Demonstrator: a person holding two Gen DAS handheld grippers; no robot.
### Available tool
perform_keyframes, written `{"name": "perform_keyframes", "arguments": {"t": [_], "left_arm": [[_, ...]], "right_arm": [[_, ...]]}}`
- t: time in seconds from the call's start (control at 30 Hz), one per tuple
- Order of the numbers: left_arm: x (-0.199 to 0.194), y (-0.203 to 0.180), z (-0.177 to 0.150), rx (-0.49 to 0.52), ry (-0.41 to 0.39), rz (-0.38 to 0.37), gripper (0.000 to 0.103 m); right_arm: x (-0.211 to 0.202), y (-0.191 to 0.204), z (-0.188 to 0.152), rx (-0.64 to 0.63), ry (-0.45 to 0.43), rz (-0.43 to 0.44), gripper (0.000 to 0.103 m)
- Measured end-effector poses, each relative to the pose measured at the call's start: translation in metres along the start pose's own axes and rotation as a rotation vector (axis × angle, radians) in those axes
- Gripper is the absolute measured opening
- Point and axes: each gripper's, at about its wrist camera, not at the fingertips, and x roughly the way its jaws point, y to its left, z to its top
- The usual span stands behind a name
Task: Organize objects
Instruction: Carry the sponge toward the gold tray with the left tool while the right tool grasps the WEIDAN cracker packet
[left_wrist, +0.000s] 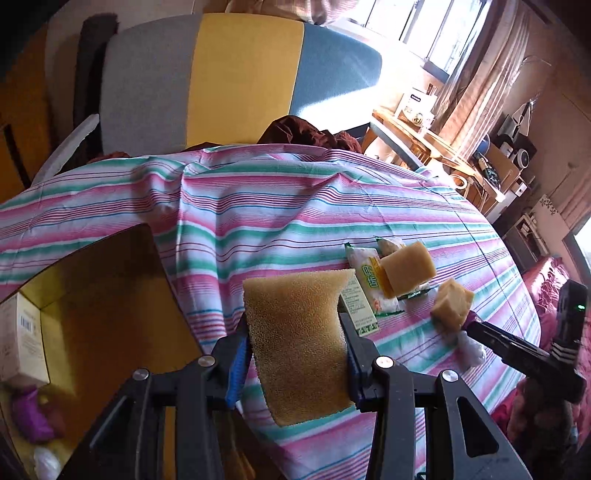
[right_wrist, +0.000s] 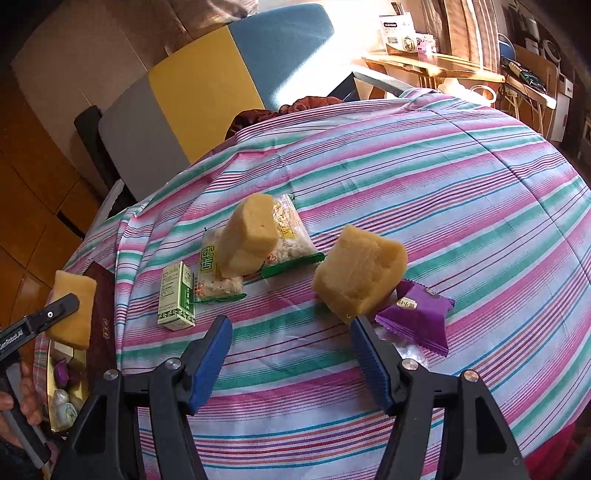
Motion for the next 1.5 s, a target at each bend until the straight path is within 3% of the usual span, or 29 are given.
{"name": "perform_keyframes", "arguments": {"t": [0.3, 0.5, 0.63, 0.73, 0.87, 0.97, 1.23, 1.5], "left_arm": [[-0.06, 0.033, -0.046, -0.03, -0.07, 0.034, 0.044], [-0.084, 0.066, -0.074, -0.1, -0.082, 0.059, 0.045], [-0.098, 0.088, -0.087, -0.162, -0.098, 0.08, 0.045], [-0.108, 0.103, -0.095, -0.209, -0.114, 0.088, 0.045], [-0.115, 0.116, -0.102, -0.243, -0.121, 0.098, 0.045], [-0.117, 0.121, -0.106, -0.262, -0.121, 0.099, 0.045], [-0.122, 0.132, -0.114, -0.294, -0.122, 0.096, 0.045], [-0.13, 0.13, -0.114, -0.29, -0.138, 0.085, 0.045]], "right_arm": [[0.008, 0.021, -0.002, -0.081, 0.0, -0.05, 0.067], [0.018, 0.043, 0.024, -0.136, -0.031, -0.085, 0.067], [0.029, 0.051, 0.037, -0.094, -0.02, -0.064, 0.067], [0.039, 0.066, 0.033, -0.113, 0.021, 0.003, 0.067], [0.07, 0.083, 0.025, -0.141, 0.118, 0.027, 0.049], [0.093, 0.079, 0.028, -0.071, 0.141, 0.023, 0.047], [0.128, 0.088, 0.048, -0.056, 0.139, -0.064, 0.049], [0.14, 0.101, 0.045, -0.165, 0.162, -0.138, 0.047]]}}
